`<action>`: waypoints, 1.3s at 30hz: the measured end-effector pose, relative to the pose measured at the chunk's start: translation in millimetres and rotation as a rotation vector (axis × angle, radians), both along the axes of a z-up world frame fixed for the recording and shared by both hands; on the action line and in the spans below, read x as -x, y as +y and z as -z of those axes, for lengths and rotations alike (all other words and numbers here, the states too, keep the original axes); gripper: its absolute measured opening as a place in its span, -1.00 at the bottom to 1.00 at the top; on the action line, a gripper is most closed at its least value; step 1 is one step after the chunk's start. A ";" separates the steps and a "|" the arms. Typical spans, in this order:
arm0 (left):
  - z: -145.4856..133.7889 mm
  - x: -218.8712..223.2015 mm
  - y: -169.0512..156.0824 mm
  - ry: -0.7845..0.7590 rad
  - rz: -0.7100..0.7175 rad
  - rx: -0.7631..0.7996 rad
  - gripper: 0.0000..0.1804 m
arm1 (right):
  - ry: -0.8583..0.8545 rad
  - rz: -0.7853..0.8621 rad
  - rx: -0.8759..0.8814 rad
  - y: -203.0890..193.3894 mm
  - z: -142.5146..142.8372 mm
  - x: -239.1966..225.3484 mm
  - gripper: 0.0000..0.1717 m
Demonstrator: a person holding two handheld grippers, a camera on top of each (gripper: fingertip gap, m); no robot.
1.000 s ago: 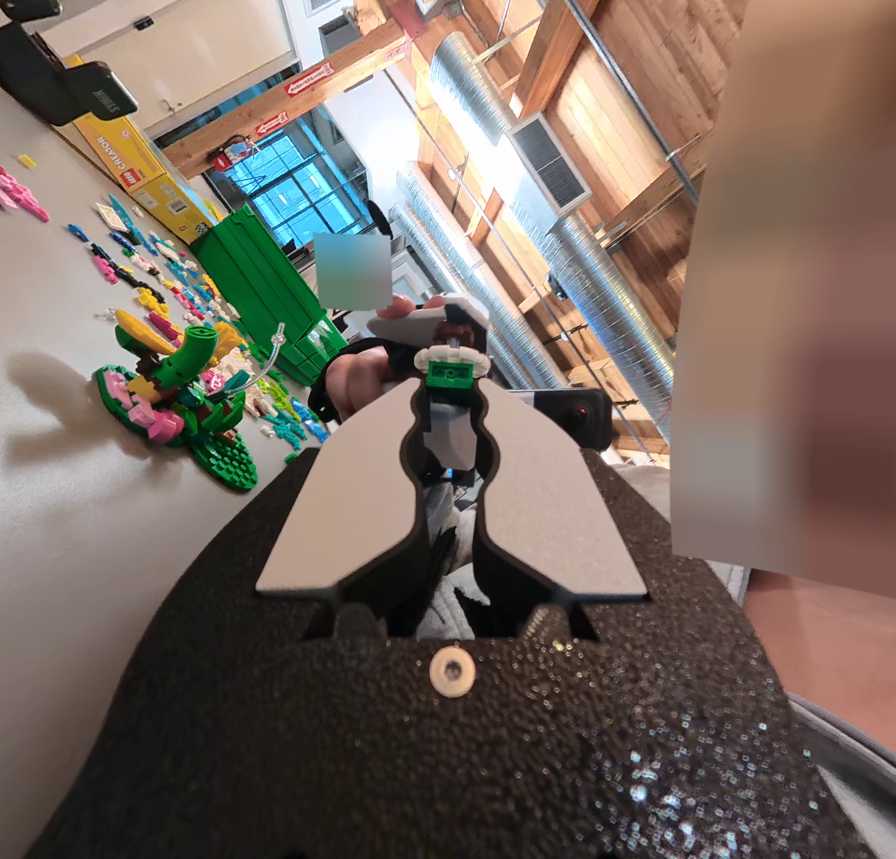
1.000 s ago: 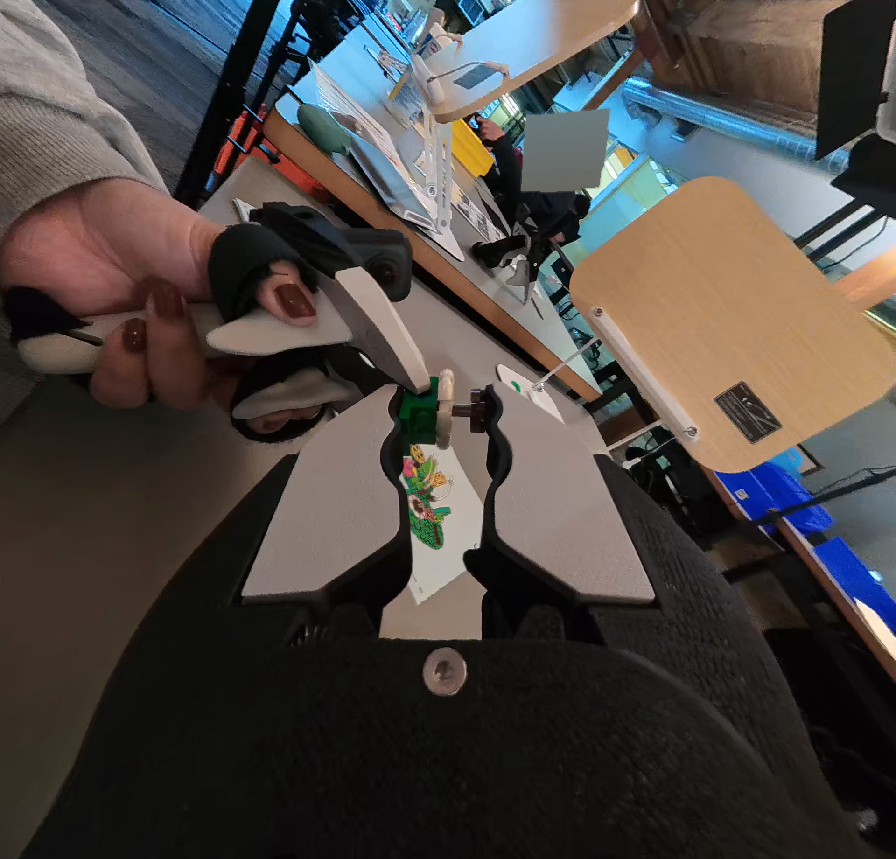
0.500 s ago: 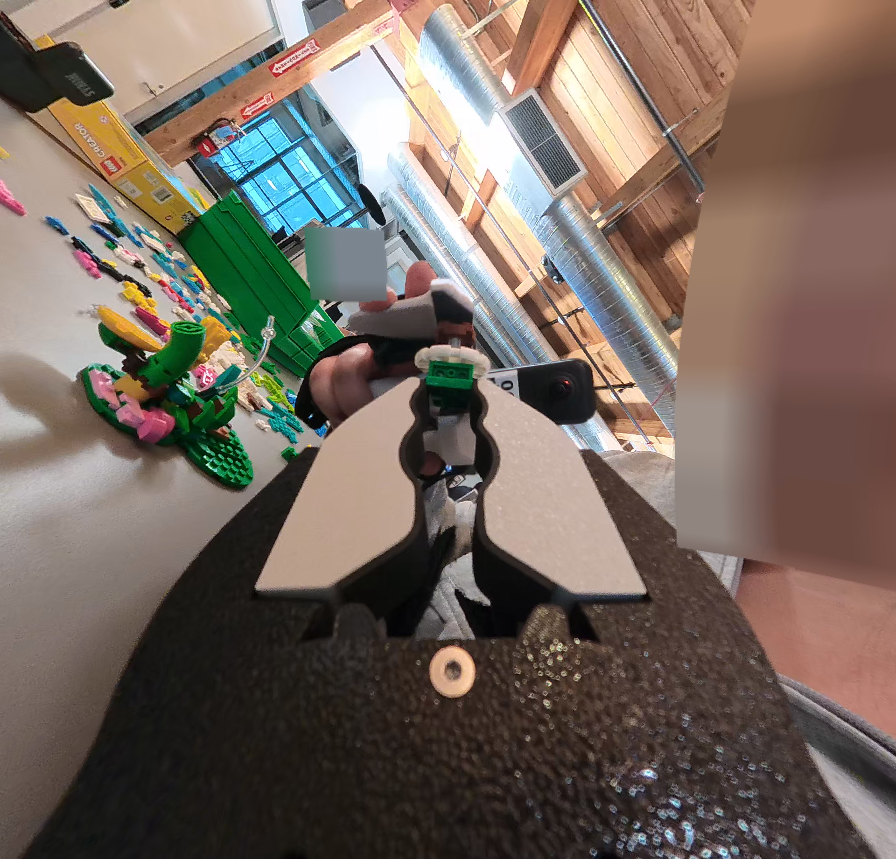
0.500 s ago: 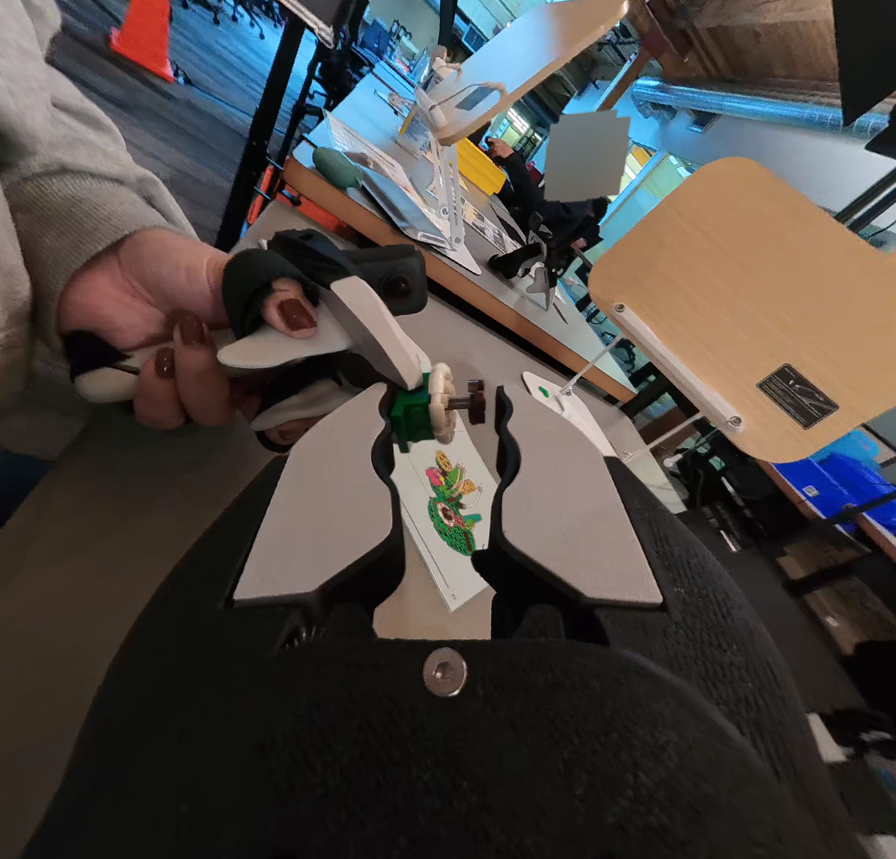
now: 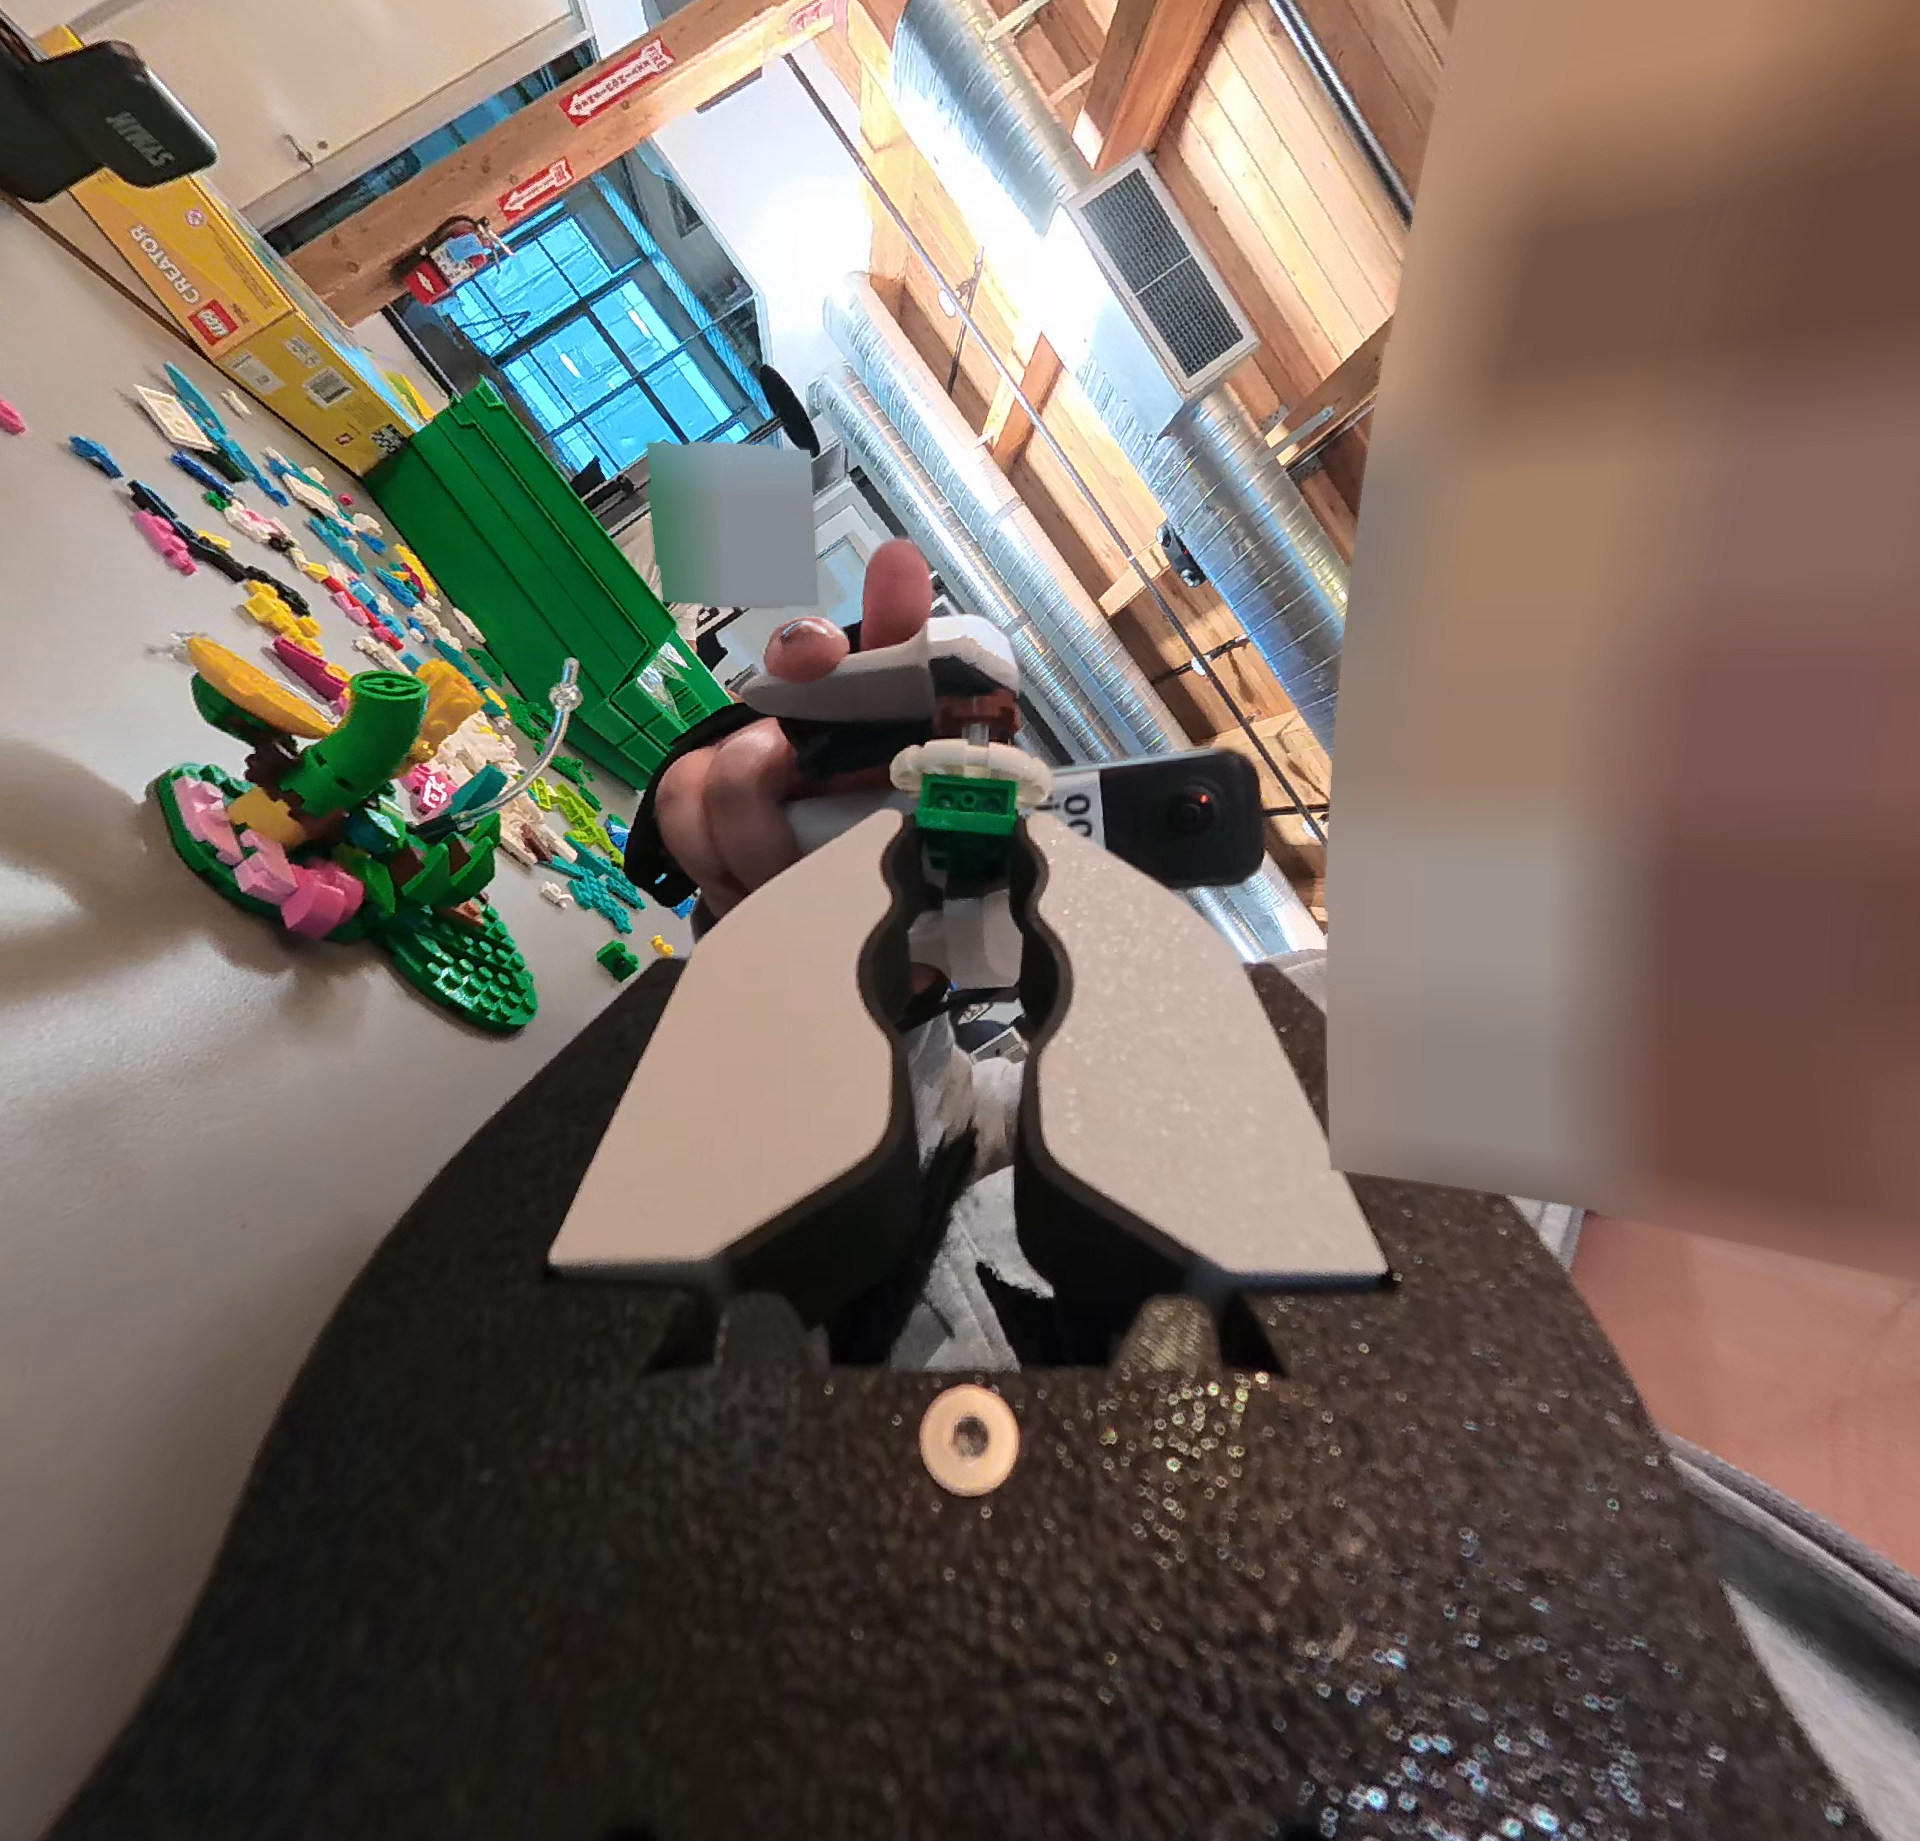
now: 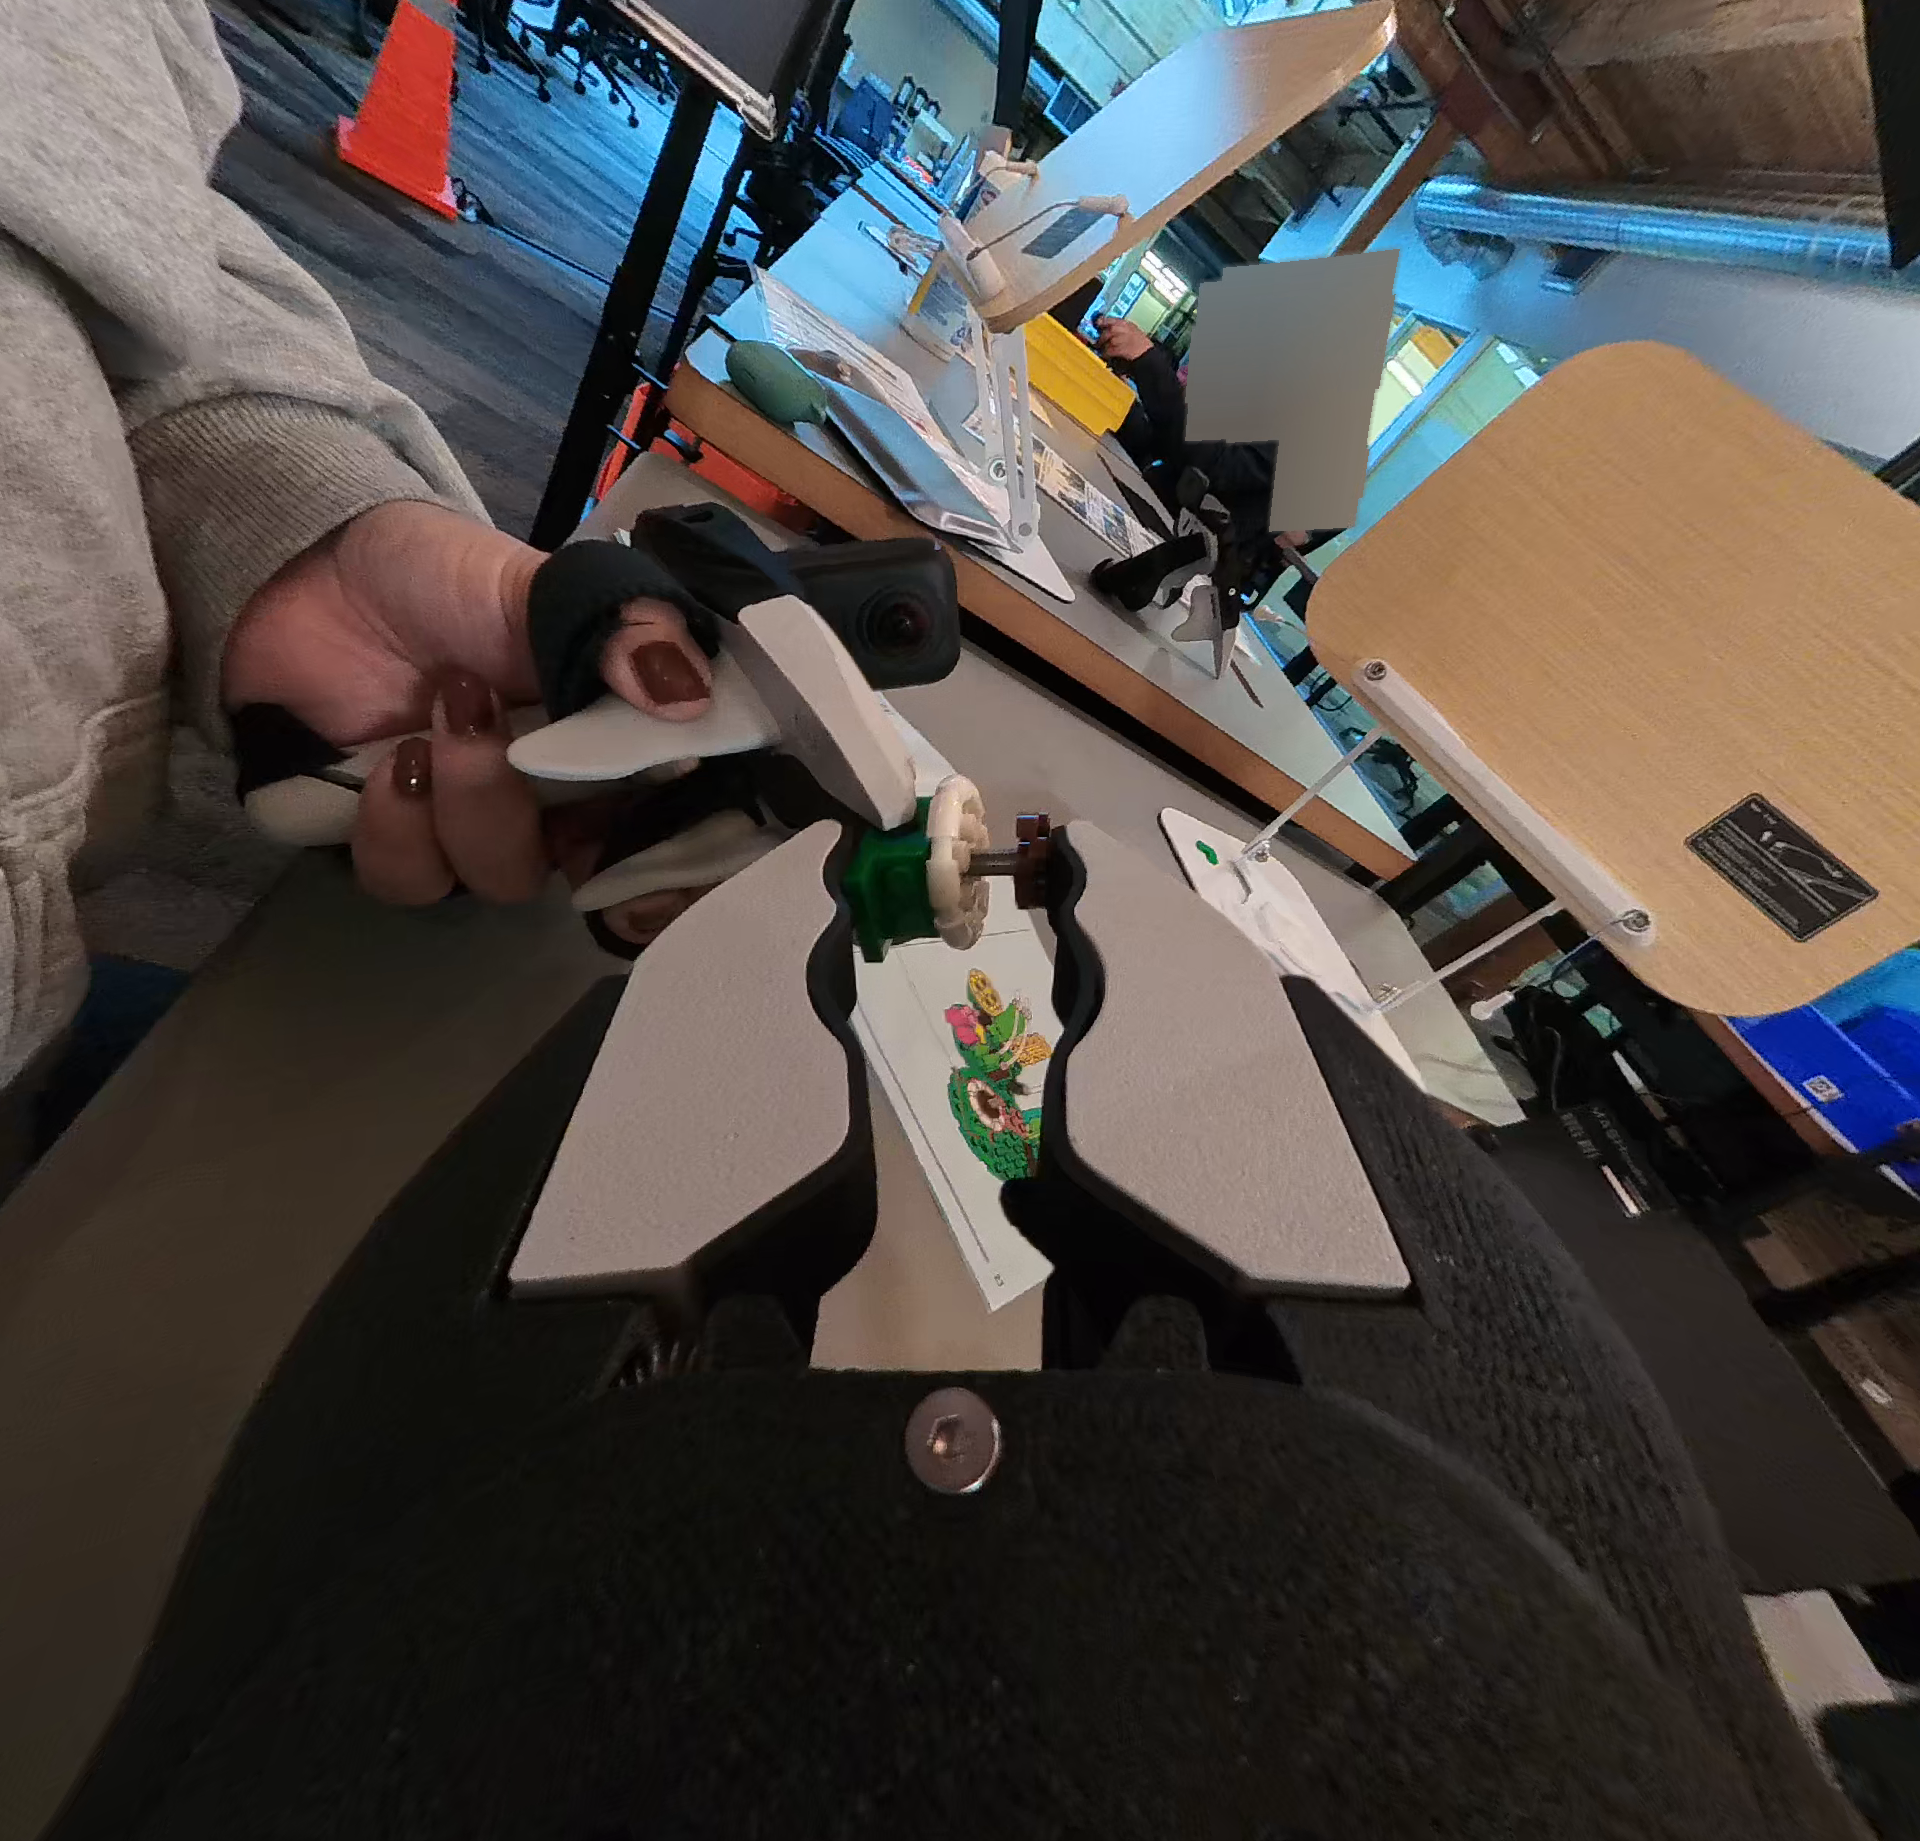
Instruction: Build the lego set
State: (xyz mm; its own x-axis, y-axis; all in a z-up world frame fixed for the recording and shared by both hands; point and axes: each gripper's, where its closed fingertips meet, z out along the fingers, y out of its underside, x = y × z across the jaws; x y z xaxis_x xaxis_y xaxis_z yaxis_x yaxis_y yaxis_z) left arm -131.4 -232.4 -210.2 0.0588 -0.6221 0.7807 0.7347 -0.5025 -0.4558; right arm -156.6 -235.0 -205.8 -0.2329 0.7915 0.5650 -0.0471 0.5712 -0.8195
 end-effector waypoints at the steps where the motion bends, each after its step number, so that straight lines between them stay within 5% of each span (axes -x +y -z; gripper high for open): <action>1: -1.0 0.8 0.3 -0.004 -0.004 -0.003 -0.82 | 0.016 0.008 -0.010 0.5 -1.0 0.2 -0.61; 7: -1.3 15.0 4.0 -0.072 -0.061 0.011 -0.82 | 0.085 0.094 -0.057 12.2 -6.6 -1.9 -0.52; 21: -2.2 13.4 4.3 -0.071 -0.050 0.011 -0.82 | 0.128 0.124 -0.165 9.3 -3.4 -0.5 -0.69; 31: 2.5 9.2 3.8 -0.008 -0.037 0.026 -0.82 | 0.098 0.112 -0.059 10.7 1.5 -3.9 -0.70; 33: 5.9 9.7 3.4 0.011 -0.036 0.041 -0.67 | 0.083 0.112 -0.003 10.0 4.0 -6.9 -0.70; 36: 18.8 11.3 -4.2 0.089 -0.033 0.069 -0.43 | 0.018 0.114 0.107 5.9 15.0 -14.0 -0.69; 39: 39.7 9.9 -18.1 0.402 -0.065 0.034 -0.28 | -0.123 0.095 0.246 -3.4 39.7 -23.0 -0.69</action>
State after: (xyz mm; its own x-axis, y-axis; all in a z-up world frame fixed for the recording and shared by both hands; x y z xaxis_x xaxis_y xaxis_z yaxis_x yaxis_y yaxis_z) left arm -141.3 -250.5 -249.9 0.4023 -0.5812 0.7074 0.5319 -0.4805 -0.6973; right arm -133.5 -238.4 -245.4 -0.2062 0.9229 0.3253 0.1059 0.3515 -0.9302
